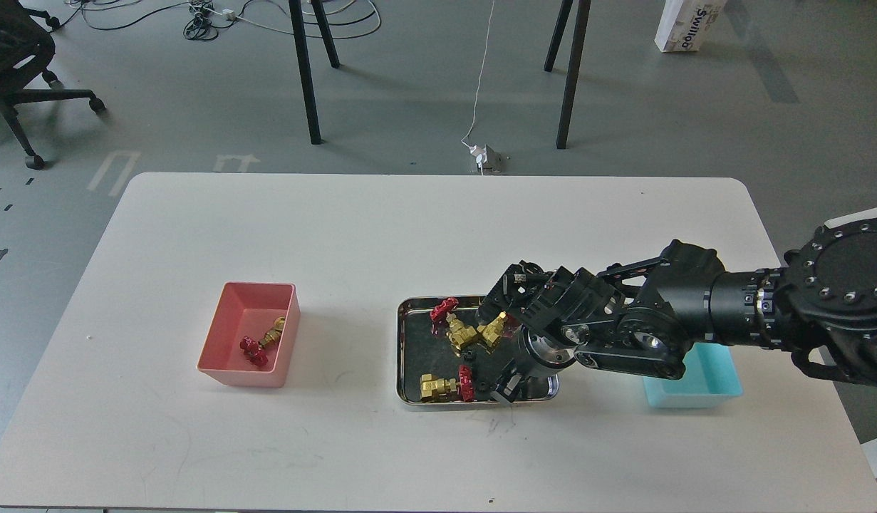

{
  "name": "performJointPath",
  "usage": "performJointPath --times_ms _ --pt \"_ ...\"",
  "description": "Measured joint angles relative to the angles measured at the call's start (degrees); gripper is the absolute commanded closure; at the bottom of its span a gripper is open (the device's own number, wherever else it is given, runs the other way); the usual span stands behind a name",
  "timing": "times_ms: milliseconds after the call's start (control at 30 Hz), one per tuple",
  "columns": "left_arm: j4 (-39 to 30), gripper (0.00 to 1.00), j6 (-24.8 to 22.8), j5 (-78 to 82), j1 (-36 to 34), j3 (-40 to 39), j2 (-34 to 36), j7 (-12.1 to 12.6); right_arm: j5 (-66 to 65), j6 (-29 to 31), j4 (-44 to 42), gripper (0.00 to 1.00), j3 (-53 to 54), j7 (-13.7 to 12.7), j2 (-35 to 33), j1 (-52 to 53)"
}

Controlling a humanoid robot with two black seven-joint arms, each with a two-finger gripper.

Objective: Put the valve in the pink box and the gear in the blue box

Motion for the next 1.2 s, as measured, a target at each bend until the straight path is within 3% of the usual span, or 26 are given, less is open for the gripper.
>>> performJointPath --times_ms 667,833,1067,1200 --pt "0.24 0.07 -0.14 0.00 -1.08 0.08 0.07 0.18 0.39 0.20 0.91 0.50 -0.10 -0.25 -2.60 0.87" --pt "0.76 0.07 -0.14 0.00 -1.46 0.08 0.16 0.18 0.39 0.19 0.92 0.71 -0.03 -0.25 -2.57 0.61" --pt "0.88 0.07 -0.15 0.00 -1.54 0.09 0.17 0.18 0.37 0.18 0.95 0.94 0.09 -0.46 -2.22 0.22" --pt "0.88 0.07 -0.15 0.00 -1.54 0.09 0.17 0.18 0.70 0.19 0.98 0.97 0.14 -1.04 -2.18 0.70"
